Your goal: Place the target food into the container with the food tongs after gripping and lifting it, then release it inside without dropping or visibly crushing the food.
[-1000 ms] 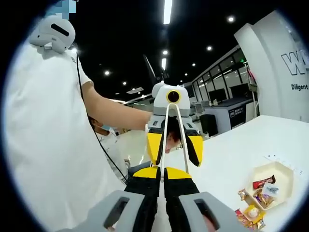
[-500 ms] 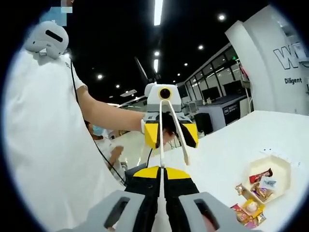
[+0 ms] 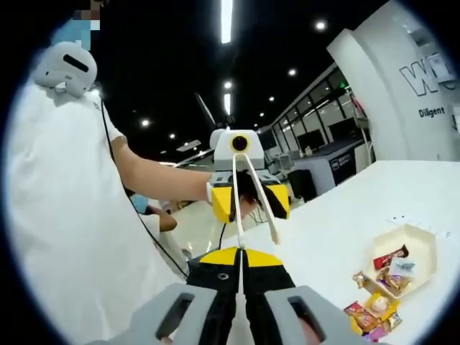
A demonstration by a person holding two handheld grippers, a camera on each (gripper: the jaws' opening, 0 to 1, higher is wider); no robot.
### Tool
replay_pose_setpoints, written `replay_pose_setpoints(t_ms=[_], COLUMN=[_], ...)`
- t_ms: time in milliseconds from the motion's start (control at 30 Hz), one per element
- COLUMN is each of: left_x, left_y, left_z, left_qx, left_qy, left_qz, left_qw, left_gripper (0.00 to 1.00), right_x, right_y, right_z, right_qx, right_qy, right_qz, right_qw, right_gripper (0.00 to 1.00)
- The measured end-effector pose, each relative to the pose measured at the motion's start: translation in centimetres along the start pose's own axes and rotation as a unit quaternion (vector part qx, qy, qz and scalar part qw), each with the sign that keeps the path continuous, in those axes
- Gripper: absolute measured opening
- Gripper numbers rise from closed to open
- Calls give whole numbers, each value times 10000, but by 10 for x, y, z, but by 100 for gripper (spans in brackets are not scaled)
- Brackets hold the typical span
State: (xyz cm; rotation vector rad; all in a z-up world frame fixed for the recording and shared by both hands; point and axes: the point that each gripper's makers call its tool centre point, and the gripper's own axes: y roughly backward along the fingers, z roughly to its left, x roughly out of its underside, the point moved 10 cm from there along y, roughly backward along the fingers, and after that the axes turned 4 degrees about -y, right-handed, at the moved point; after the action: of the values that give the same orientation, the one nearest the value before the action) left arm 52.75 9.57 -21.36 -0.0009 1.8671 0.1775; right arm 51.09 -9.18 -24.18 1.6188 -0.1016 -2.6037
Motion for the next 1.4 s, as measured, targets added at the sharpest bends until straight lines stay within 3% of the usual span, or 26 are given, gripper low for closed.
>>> replay_pose_setpoints(t_ms=[367,700,867,1000,1100,1400], left_x=[0,7,23,43,59,103], left_y=[-2,4,9,14,15,23], left_z=[0,8,15,22,25,33], left_qx=[32,-302,-619,-904,-1015,-1517], left_qy=[-73,-197,-379,-562,-549,-874], left_qz=[51,124,531,1045,1234,2084], left_qw=[10000,9993,9959,9888,9856,9622], left_gripper=[20,21,21,21,21,21], right_x=[3,12,24,31,36,43], right_y=[1,8,13,17,20,29], right_z=[0,-6,-8,-6,-5,-1], right_qx=[39,239,387,462,513,642], right_qy=[-105,-329,-344,-331,-358,-402], right_qz=[-57,-12,166,287,342,379], right_qw=[9999,9992,9985,9980,9975,9964], right_gripper=[0,0,0,0,0,0])
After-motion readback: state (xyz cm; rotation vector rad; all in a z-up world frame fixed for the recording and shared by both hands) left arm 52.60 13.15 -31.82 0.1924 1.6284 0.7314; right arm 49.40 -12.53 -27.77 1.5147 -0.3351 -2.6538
